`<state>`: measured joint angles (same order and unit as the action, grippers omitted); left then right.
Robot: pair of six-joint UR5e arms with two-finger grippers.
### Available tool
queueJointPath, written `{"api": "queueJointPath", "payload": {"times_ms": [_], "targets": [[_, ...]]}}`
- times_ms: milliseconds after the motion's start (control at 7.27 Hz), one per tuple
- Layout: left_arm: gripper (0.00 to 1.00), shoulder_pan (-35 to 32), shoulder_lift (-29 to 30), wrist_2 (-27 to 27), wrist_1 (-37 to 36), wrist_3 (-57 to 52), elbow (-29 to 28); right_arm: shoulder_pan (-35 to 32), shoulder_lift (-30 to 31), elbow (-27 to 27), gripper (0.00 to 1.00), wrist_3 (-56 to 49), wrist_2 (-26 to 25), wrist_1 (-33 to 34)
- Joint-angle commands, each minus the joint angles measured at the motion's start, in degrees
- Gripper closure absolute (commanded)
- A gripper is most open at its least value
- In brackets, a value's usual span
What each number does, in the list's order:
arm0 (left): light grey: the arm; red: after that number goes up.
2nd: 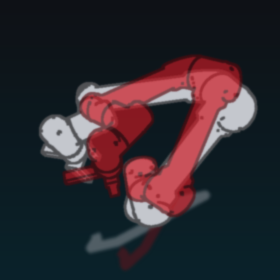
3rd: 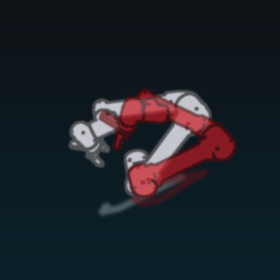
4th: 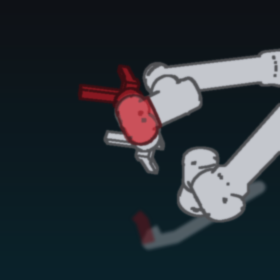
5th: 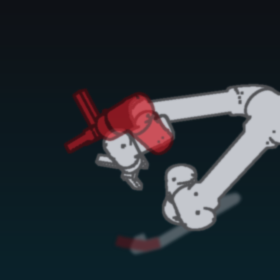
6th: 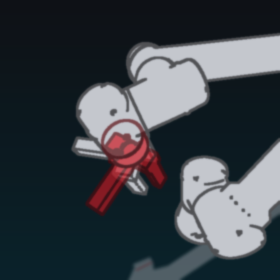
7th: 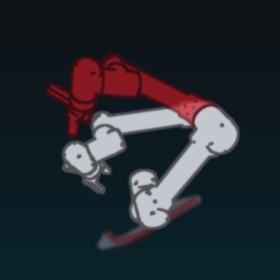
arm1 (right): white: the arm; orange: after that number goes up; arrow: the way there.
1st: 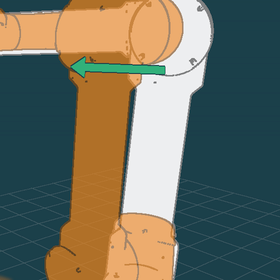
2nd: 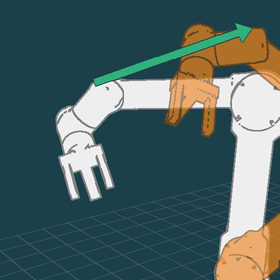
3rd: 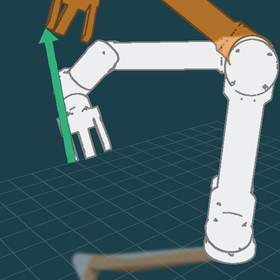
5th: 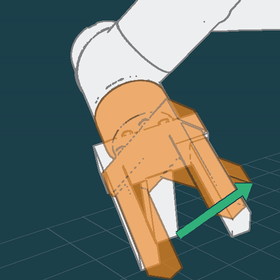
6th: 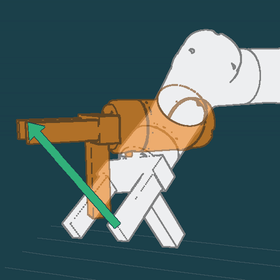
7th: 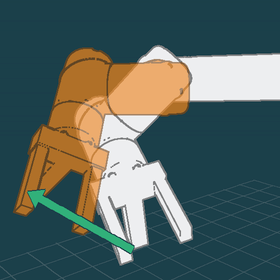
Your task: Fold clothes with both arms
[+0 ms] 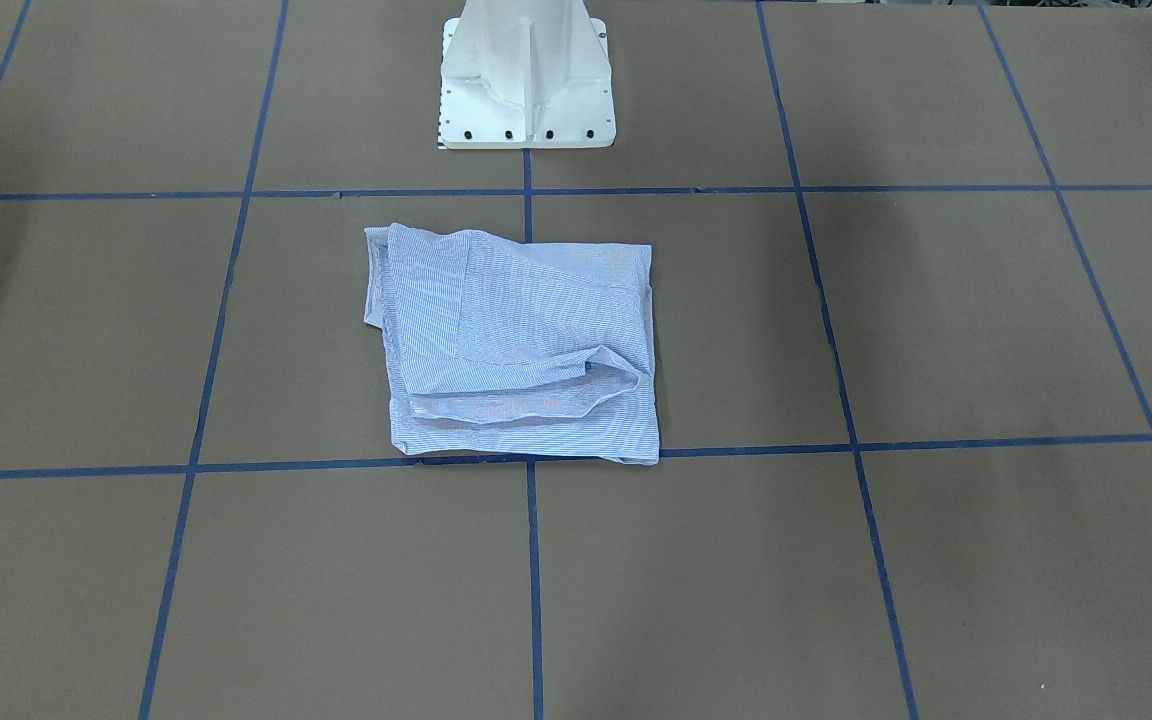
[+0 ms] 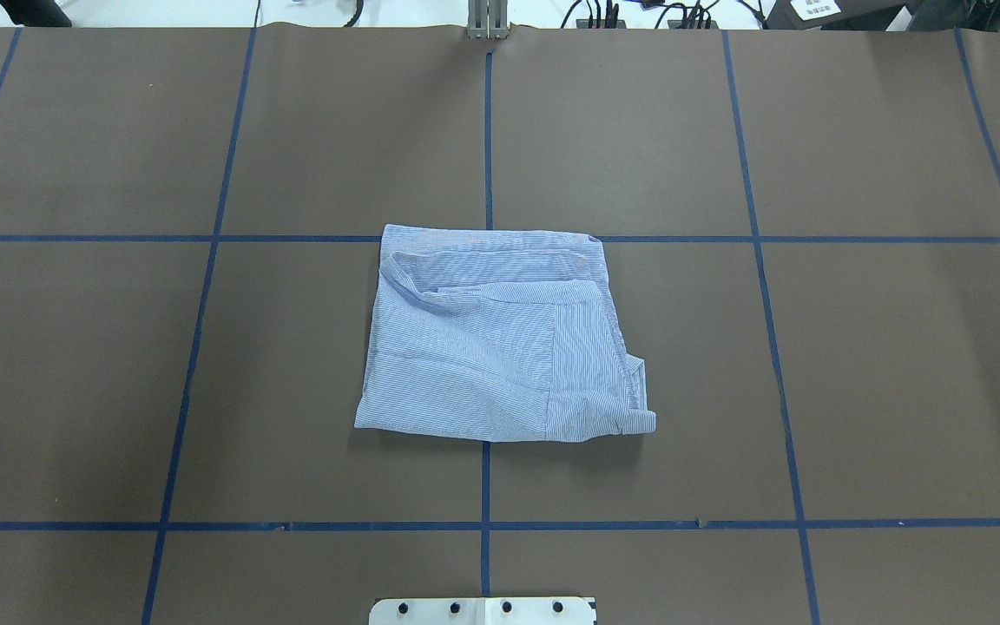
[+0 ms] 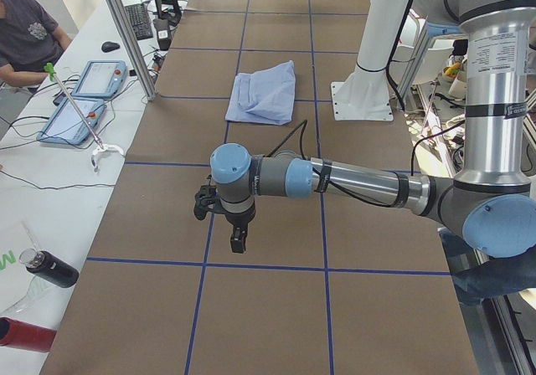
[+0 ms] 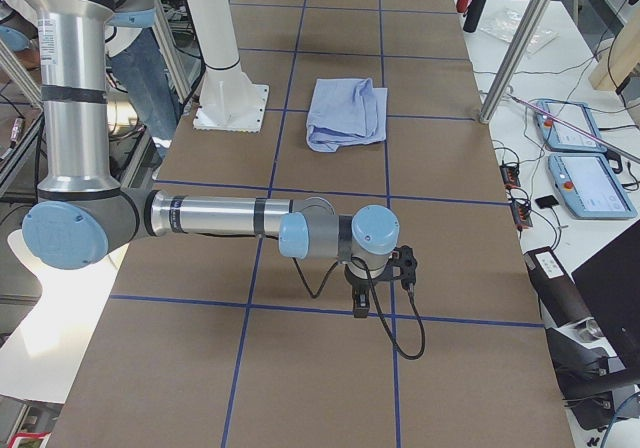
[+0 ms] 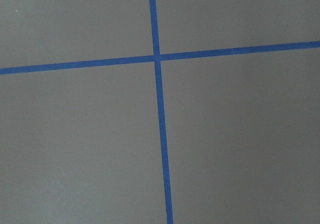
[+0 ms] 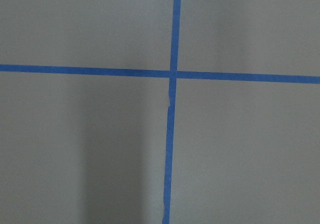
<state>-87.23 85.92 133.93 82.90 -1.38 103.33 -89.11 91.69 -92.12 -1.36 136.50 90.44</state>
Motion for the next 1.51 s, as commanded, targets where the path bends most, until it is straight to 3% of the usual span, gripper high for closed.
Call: {"api": "queueJointPath", "payload": {"times_ms": [0,1375], "targets": [[0.00,0.13,0.21,0.01,0.07,-0.02,0.03,0.08,0.16,0.36,0.00,-0.05,0.08,-0.09],[0.00,-0.13,-0.14,-0.25,-0.02,-0.02,-0.23,-0.01,0.50,-0.96,0.00,-0.13,-0.27,-0.26]]}}
